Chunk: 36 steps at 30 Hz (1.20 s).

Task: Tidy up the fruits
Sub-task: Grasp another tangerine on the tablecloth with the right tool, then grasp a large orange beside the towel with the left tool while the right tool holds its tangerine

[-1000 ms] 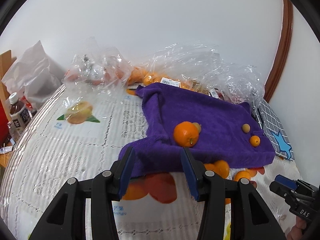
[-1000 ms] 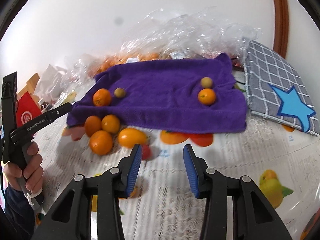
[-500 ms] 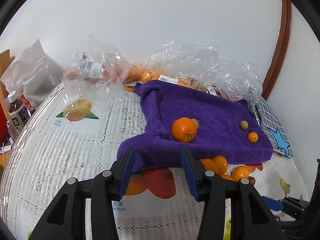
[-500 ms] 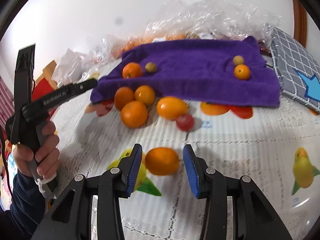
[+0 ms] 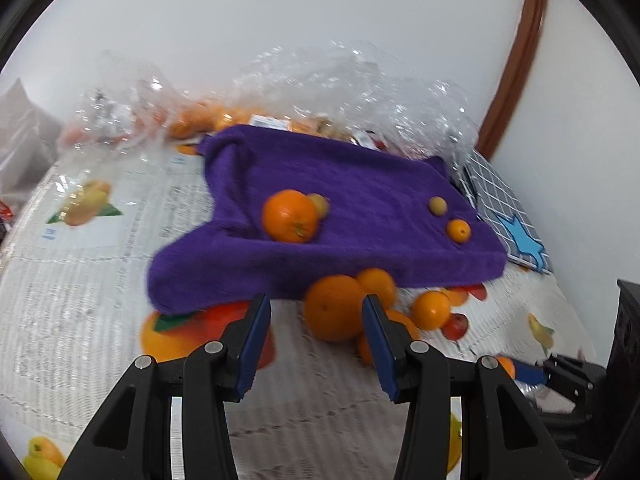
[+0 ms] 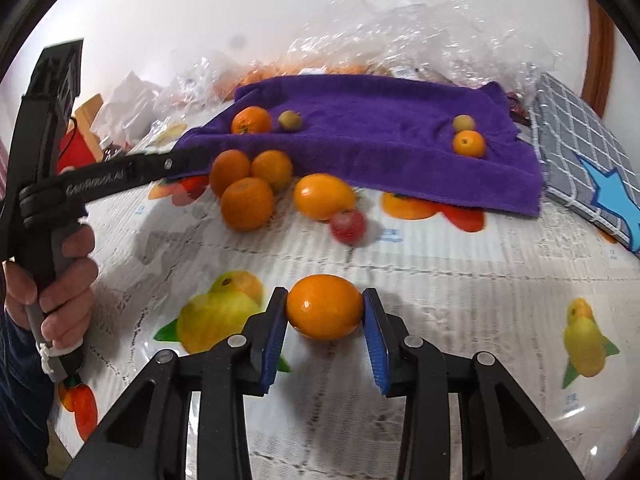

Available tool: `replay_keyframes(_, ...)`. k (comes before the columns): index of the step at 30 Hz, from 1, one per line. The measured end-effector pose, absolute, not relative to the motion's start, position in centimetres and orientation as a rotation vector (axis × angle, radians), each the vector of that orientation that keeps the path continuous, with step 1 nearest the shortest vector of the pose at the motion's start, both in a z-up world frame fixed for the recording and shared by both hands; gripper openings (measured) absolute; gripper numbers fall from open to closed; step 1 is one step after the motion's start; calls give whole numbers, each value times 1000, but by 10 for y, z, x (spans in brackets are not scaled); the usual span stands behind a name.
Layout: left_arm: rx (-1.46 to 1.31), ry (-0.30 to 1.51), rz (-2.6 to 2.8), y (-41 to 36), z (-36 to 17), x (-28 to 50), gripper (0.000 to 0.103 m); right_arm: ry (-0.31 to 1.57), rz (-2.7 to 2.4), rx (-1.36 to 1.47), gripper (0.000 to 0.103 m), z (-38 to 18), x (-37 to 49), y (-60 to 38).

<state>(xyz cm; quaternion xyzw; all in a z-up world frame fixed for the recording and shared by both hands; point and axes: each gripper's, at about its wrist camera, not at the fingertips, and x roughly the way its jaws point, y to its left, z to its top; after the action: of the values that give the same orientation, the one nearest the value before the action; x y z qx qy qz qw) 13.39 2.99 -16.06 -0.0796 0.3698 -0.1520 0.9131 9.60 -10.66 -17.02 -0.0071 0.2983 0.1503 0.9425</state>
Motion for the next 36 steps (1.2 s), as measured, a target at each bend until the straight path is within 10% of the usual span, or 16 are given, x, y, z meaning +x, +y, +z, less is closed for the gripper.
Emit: replay_keyframes(36,-185,838,-239,29,-170,146,40,615,212,61,37,-175,115,-156)
